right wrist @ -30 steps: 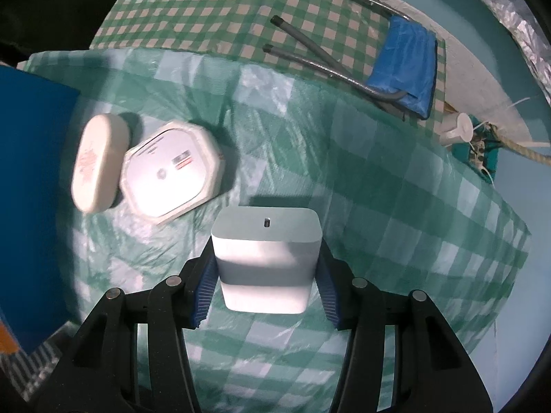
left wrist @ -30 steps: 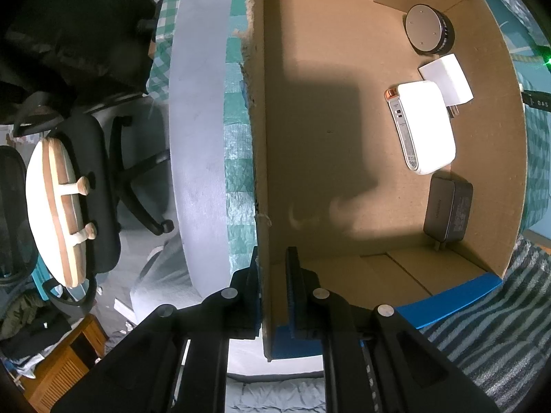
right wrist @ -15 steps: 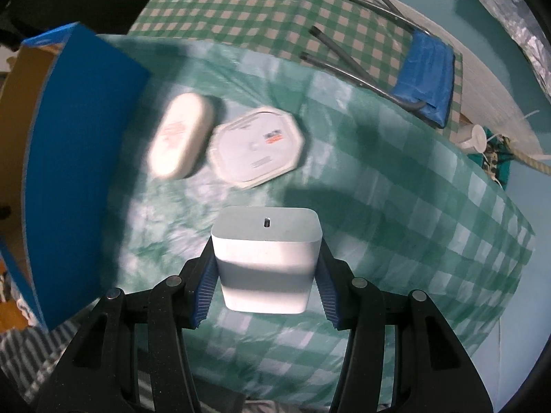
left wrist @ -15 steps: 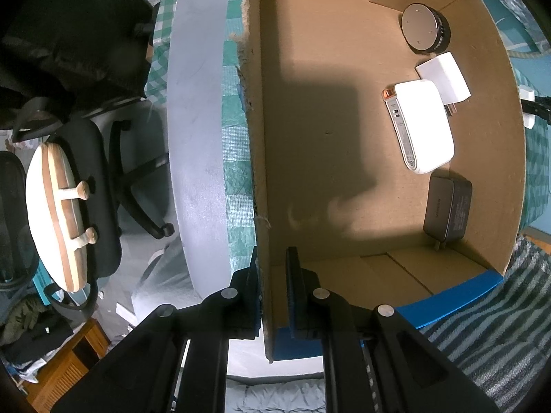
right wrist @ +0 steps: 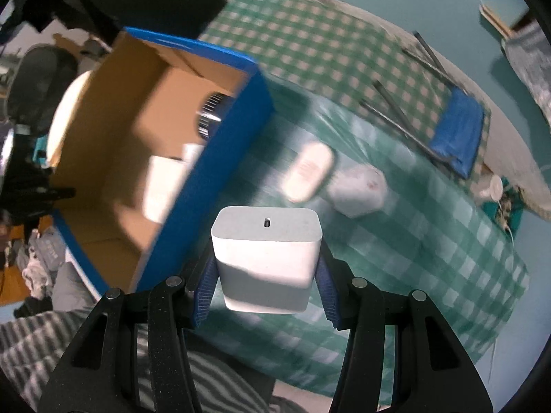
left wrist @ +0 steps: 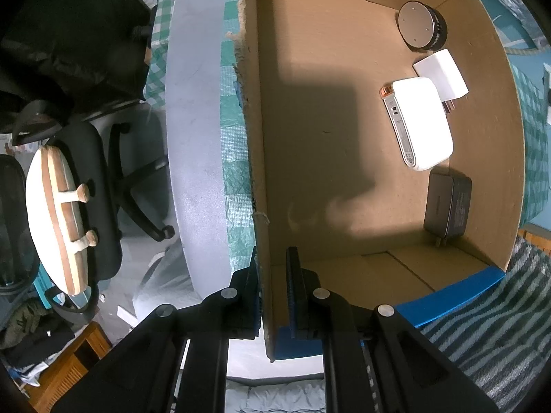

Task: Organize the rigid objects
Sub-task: 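Carry the white adapter into the box and release it beside the charger, then move the right gripper back to the white octagonal device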

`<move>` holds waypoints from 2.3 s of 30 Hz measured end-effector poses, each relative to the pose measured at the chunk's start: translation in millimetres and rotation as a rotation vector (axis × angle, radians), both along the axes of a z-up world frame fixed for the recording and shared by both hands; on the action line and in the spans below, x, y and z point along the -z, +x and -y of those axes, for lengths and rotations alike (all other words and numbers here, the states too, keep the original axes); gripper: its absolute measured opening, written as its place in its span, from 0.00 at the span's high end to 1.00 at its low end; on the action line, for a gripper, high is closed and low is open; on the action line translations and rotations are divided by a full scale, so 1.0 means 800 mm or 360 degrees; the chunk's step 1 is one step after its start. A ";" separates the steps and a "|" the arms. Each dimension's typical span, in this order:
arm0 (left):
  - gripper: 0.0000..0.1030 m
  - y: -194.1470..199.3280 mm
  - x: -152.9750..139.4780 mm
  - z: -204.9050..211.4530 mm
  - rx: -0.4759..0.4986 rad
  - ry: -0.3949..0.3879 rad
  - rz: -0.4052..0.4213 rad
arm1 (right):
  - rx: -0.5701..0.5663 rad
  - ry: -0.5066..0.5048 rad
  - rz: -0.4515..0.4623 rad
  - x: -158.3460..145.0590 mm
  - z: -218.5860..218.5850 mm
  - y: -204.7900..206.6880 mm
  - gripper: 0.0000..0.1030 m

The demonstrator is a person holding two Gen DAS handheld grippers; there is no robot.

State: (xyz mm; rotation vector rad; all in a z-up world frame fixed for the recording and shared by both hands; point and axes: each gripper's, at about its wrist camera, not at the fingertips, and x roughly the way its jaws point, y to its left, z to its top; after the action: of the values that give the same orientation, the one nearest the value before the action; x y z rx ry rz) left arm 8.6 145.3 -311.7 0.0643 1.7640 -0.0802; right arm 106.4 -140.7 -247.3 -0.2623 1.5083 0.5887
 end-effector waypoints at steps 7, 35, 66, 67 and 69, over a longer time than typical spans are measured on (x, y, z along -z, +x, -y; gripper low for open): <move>0.90 0.001 0.000 -0.001 0.0006 0.0000 0.0002 | -0.0133 0.0042 0.0027 -0.024 -0.058 -0.008 0.50; 0.90 0.000 0.001 -0.002 -0.0008 -0.0017 -0.0012 | -0.0314 -0.0081 -0.0063 0.038 -0.155 -0.030 0.50; 0.89 0.001 0.002 -0.002 0.0006 -0.0018 -0.0015 | 0.0043 0.0036 0.0054 -0.012 -0.060 0.024 0.41; 0.89 0.001 0.003 -0.002 0.0007 -0.0015 -0.0017 | 0.0085 0.0038 0.0052 -0.012 -0.049 0.033 0.39; 0.88 0.000 0.003 -0.001 0.0011 -0.0011 -0.0019 | 0.0153 0.0006 0.0061 -0.008 -0.030 0.048 0.38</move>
State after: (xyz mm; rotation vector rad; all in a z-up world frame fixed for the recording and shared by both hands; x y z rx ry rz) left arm 8.9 146.3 -314.4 0.0651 1.7753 -0.0917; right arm 144.6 -117.0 -241.0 -0.1956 1.4742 0.5072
